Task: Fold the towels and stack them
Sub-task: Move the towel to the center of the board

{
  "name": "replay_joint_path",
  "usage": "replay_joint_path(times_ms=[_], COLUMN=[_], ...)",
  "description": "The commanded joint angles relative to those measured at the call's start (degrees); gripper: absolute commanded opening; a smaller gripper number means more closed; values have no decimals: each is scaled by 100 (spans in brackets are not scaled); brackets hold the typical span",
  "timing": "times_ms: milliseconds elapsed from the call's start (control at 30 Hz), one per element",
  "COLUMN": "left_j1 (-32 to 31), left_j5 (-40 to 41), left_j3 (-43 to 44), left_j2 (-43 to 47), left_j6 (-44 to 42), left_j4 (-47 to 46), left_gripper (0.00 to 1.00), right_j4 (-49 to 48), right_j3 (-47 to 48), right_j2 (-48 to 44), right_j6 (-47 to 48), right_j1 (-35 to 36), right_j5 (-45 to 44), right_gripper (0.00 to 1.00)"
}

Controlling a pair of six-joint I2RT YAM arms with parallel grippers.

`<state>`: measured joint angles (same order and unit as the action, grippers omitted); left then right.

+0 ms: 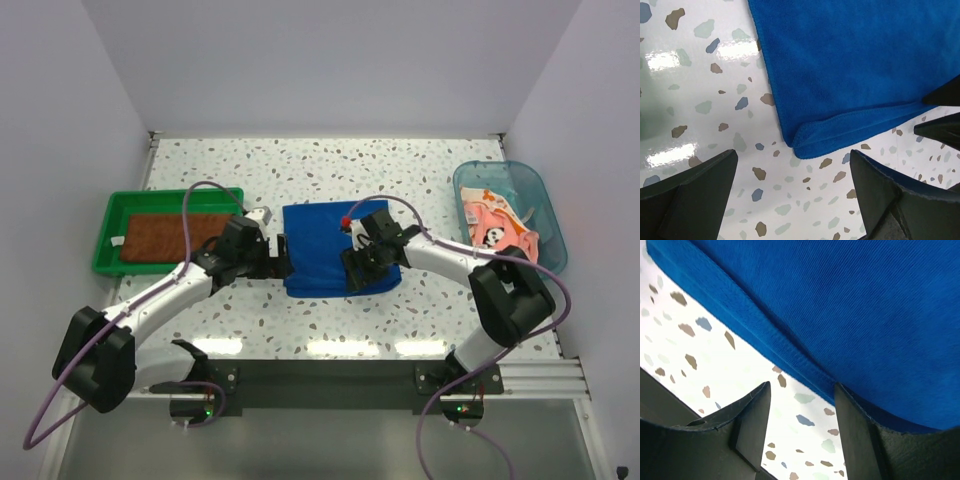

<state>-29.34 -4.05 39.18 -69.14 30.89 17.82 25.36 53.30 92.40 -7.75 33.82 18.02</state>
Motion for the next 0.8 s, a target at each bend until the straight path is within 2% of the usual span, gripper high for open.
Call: replay_joint_path(times_ms=[0,367,567,700,767], left_j1=[-10,-19,-19,-19,-19], left_j5=[142,89,107,177,177], left_j3=[99,81,2,-42,-42], left_j2=[129,77,103,112,120], left_j6=[-13,-13,92,250,268], left_j4=[-24,-7,19,46,81], left_gripper=[100,100,99,88,87], right_j4=[56,363,312,-92,-303], right_j3=[-196,-505,-23,364,532], right_j2=[-266,-749,-908,-645,-400], right_j6=[107,80,-50,-314,-438], right_j1=[80,441,494,511,511], right_j5=[263,395,167,-131,-403], right_gripper=[56,52,52,44,39])
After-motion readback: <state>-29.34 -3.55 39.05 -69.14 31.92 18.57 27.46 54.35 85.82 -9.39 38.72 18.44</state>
